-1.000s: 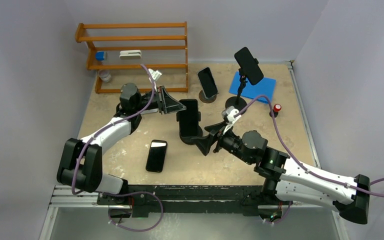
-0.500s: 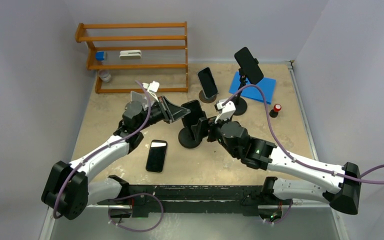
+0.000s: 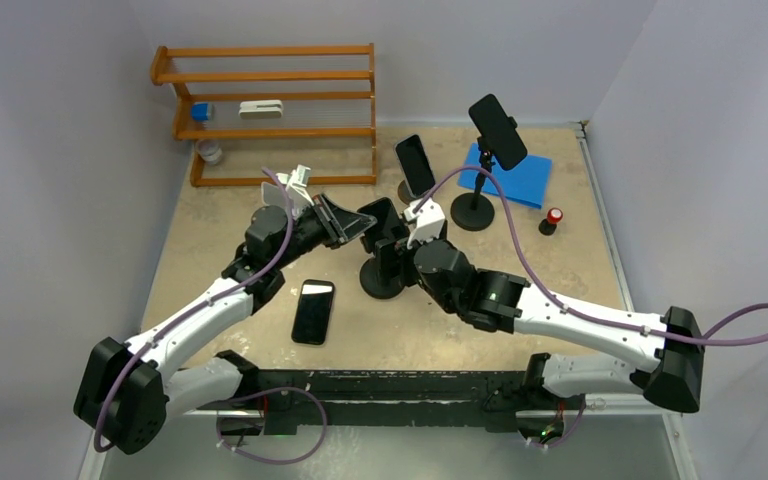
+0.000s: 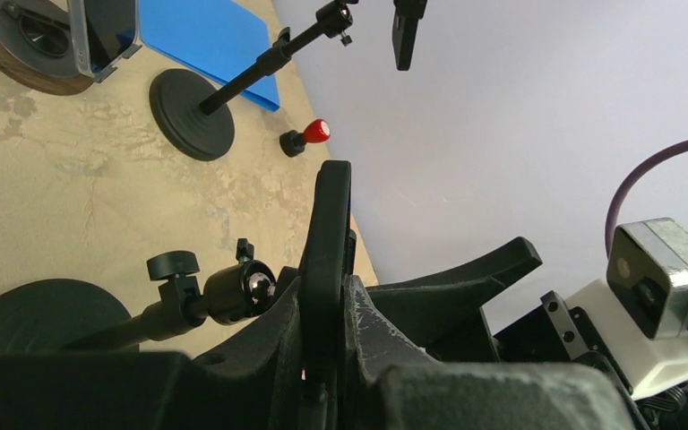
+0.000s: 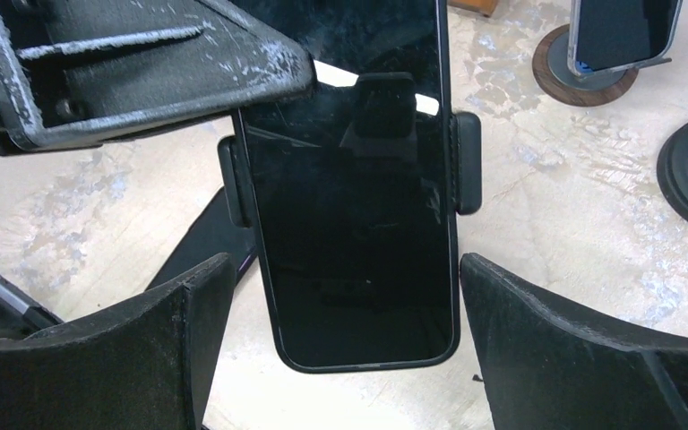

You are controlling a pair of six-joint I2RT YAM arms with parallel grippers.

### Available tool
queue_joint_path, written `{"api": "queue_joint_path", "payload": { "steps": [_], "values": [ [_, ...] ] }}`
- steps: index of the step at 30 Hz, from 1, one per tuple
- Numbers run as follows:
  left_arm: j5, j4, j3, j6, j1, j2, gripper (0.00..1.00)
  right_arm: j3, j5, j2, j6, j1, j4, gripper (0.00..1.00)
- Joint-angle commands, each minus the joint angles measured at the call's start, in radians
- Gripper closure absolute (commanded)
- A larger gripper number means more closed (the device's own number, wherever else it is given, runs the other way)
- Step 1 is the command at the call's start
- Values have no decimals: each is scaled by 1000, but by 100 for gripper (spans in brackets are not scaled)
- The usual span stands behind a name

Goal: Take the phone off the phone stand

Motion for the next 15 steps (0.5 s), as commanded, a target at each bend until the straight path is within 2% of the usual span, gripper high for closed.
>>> {"api": "queue_joint_path", "payload": {
  "steps": [1, 10, 15],
  "values": [
    [-80, -90, 35, 15, 0, -3, 100, 84, 22, 23, -31, 4, -15, 4],
    [-62, -84, 35, 18, -1, 1, 100, 100, -30, 67, -73, -5, -80, 9],
    [-49, -77, 35, 22, -1, 3, 100, 102, -92, 63, -100, -53, -79, 13]
  ]
}}
